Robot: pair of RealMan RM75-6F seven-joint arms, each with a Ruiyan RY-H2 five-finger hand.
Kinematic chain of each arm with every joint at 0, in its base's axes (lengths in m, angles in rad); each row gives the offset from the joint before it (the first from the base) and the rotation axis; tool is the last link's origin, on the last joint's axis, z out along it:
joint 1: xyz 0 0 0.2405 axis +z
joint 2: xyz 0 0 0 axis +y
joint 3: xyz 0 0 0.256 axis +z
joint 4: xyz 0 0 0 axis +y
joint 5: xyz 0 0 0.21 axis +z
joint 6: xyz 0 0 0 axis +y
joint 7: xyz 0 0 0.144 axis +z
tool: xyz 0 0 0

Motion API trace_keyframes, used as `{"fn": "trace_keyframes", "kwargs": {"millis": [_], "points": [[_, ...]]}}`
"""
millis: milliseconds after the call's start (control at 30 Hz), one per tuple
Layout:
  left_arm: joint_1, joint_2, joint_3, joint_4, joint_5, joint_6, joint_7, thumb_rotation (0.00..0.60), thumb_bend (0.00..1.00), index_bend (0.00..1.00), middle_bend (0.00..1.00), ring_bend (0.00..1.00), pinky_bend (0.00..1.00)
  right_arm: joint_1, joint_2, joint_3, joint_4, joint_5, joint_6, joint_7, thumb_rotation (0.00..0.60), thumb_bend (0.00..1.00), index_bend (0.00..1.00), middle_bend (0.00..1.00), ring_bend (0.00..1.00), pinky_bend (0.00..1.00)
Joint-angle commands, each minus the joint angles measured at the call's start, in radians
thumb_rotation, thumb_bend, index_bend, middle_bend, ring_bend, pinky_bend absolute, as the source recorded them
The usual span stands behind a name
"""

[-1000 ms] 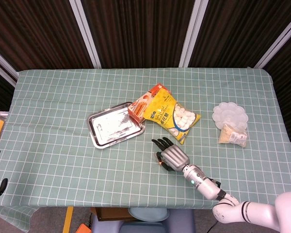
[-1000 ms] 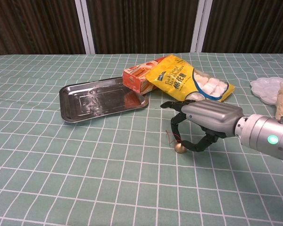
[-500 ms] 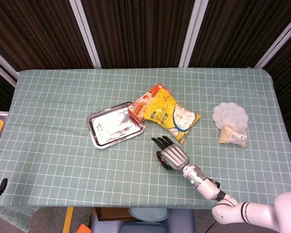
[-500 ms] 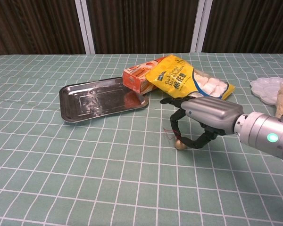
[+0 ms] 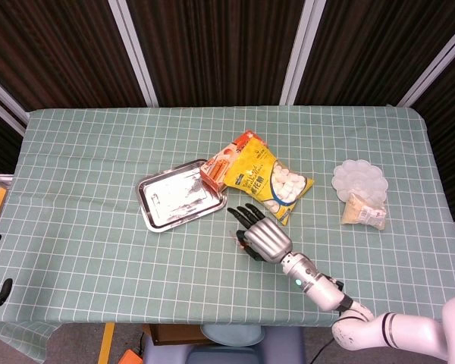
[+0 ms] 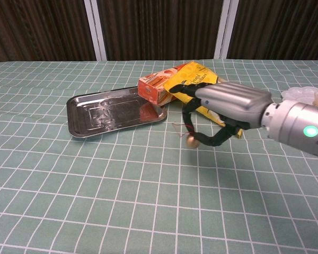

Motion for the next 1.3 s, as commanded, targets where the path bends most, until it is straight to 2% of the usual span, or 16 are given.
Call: {"fn": "trace_keyframes", "kwargs": {"millis": [33, 167, 333, 400, 600, 733, 833, 1100, 1300], "points": [[0.001, 0.000, 0.002, -0.005, -0.004, -0.004, 0.008, 0.600, 0.38, 0.00, 0.00, 0.00, 0.06, -0.028, 0.056, -0.015, -0.099, 0.052, -0.003, 0.050, 0.600, 0.55, 0.77, 0.12, 0.00, 0.00], [0.002, -0.004, -0.001, -0.012, 0.004, 0.008, 0.027, 0.600, 0.38, 0.00, 0.00, 0.00, 0.06, 0.013, 0.001, 0.016, -0.054, 0.062, -0.026, 0.034, 0.600, 0.55, 0.77, 0.12, 0.00, 0.00], [0.006, 0.000, 0.003, -0.008, 0.004, 0.009, 0.017, 0.600, 0.38, 0.00, 0.00, 0.00, 0.06, -0.050, 0.069, -0.059, -0.083, 0.016, 0.041, 0.017, 0.600, 0.55, 0.77, 0.12, 0.00, 0.00], [0.007, 0.002, 0.005, -0.007, -0.002, 0.002, 0.011, 0.600, 0.38, 0.00, 0.00, 0.00, 0.06, -0.059, 0.081, -0.068, -0.100, 0.013, 0.044, 0.037, 0.600, 0.55, 0.77, 0.12, 0.00, 0.00], [0.007, 0.001, 0.001, -0.016, 0.008, 0.015, 0.026, 0.600, 0.38, 0.00, 0.00, 0.00, 0.06, -0.002, -0.008, -0.018, -0.041, 0.023, -0.004, 0.059, 0.600, 0.55, 0.77, 0.12, 0.00, 0.00], [0.009, 0.000, 0.000, -0.016, 0.010, 0.020, 0.028, 0.600, 0.38, 0.00, 0.00, 0.00, 0.06, 0.001, -0.017, -0.017, -0.027, 0.030, -0.008, 0.056, 0.600, 0.55, 0.77, 0.12, 0.00, 0.00], [0.008, 0.002, -0.001, -0.011, -0.003, 0.010, 0.023, 0.600, 0.38, 0.00, 0.00, 0.00, 0.06, -0.019, -0.004, -0.043, -0.021, 0.025, 0.007, 0.054, 0.600, 0.55, 0.77, 0.12, 0.00, 0.00], [0.005, -0.004, 0.000, -0.013, 0.000, 0.005, 0.029, 0.600, 0.38, 0.00, 0.00, 0.00, 0.06, -0.001, -0.052, -0.031, 0.054, 0.055, -0.033, 0.094, 0.600, 0.55, 0.77, 0.12, 0.00, 0.00], [0.001, -0.005, 0.001, -0.011, -0.007, -0.007, 0.030, 0.600, 0.38, 0.00, 0.00, 0.00, 0.06, 0.003, -0.084, -0.044, 0.098, 0.041, -0.035, 0.096, 0.600, 0.55, 0.76, 0.12, 0.00, 0.00]]}}
